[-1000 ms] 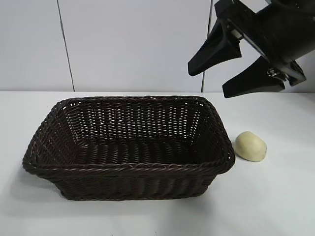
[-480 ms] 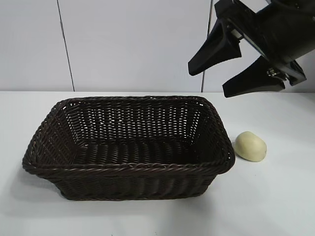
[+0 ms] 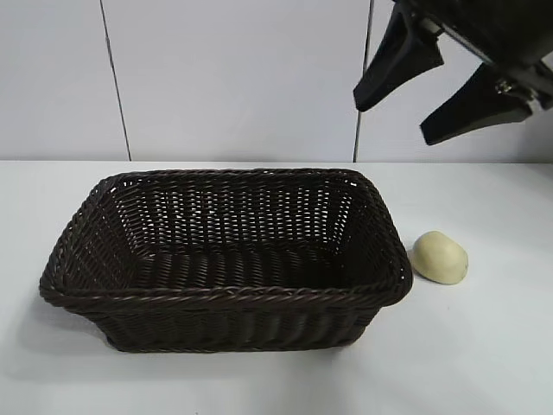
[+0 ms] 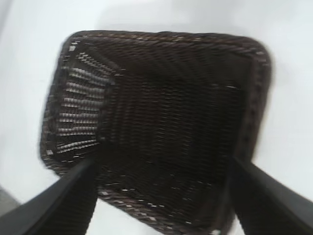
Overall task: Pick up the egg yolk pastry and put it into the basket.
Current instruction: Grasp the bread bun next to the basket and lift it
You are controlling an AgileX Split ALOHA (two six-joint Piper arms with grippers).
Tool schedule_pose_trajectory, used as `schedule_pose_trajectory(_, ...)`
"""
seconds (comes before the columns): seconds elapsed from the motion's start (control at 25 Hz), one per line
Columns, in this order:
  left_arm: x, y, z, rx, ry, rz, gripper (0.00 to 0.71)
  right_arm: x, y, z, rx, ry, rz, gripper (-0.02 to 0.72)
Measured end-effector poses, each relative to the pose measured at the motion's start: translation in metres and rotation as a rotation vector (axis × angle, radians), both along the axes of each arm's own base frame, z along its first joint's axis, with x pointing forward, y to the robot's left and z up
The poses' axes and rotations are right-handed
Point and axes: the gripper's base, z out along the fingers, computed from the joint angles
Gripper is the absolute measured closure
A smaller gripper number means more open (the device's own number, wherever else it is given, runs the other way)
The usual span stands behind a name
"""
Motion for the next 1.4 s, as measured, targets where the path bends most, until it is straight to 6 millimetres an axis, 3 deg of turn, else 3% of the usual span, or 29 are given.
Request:
schedule_pose_trajectory(0.28,0.0,0.0,0.0,0.0,0.0,0.0,0.08,0.021,-0.014,0.002,-0.236,0.05,-0.052,0.164)
schedule_pose_trajectory(0.44,0.0,0.0,0.0,0.0,0.0,0.0,0.08,0.036,-0.026,-0.012,-0.261,0.096,-0.091,0.164)
schedule_pose_trajectory(0.76,0.0,0.0,0.0,0.0,0.0,0.0,0.08,0.06,-0.075,-0.048,-0.262,0.212,-0.222,0.164)
schedule_pose_trajectory(1.12,0.0,0.0,0.0,0.0,0.0,0.0,0.08,0.075,-0.071,-0.075,-0.19,0.243,-0.237,0.164)
schedule_pose_trajectory(1.4,0.0,0.0,0.0,0.0,0.0,0.0,0.08,0.091,-0.067,-0.127,-0.147,0.34,-0.269,0.164)
